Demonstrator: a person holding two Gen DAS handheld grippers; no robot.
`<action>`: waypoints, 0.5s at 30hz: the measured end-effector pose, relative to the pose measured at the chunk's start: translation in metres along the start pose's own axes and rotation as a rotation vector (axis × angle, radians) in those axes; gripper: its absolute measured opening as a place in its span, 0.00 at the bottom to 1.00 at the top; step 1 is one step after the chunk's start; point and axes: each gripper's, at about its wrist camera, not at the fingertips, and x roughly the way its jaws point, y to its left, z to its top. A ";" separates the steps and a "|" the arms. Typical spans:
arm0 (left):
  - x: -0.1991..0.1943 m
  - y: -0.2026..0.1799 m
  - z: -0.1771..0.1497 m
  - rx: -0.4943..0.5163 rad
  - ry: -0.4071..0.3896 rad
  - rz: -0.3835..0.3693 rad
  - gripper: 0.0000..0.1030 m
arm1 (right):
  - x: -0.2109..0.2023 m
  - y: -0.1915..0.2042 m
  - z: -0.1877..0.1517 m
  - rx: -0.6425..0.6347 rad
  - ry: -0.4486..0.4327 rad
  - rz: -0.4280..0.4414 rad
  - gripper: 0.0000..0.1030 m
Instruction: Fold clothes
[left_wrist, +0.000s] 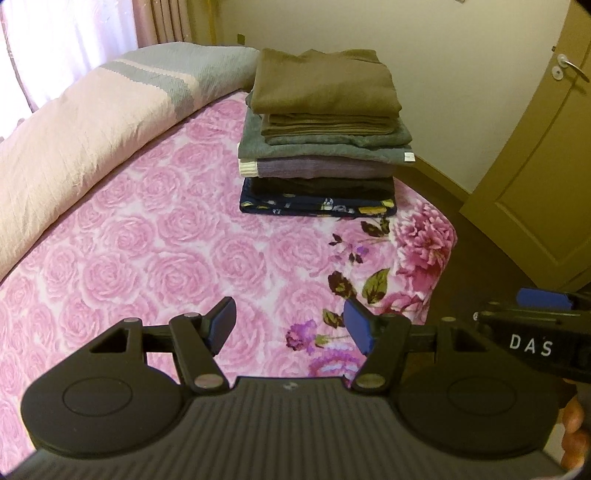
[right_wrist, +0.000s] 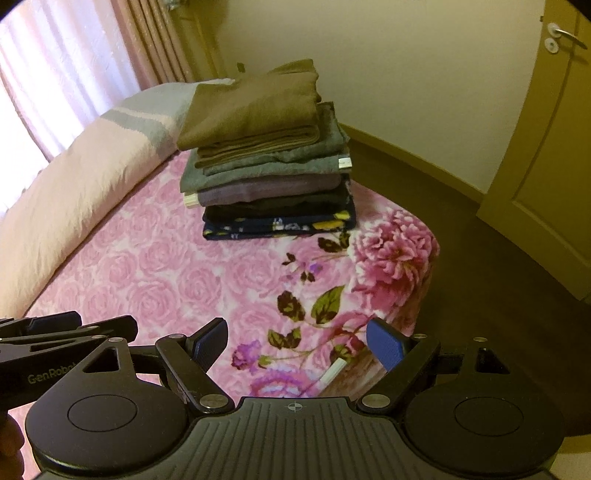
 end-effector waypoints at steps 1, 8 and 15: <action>0.002 -0.001 0.002 -0.003 0.002 0.004 0.59 | 0.003 -0.001 0.003 -0.003 0.005 0.003 0.83; 0.015 -0.003 0.015 -0.027 0.013 0.037 0.59 | 0.021 -0.003 0.020 -0.025 0.026 0.026 0.83; 0.024 -0.004 0.028 -0.042 0.006 0.062 0.59 | 0.033 -0.004 0.034 -0.047 0.032 0.043 0.83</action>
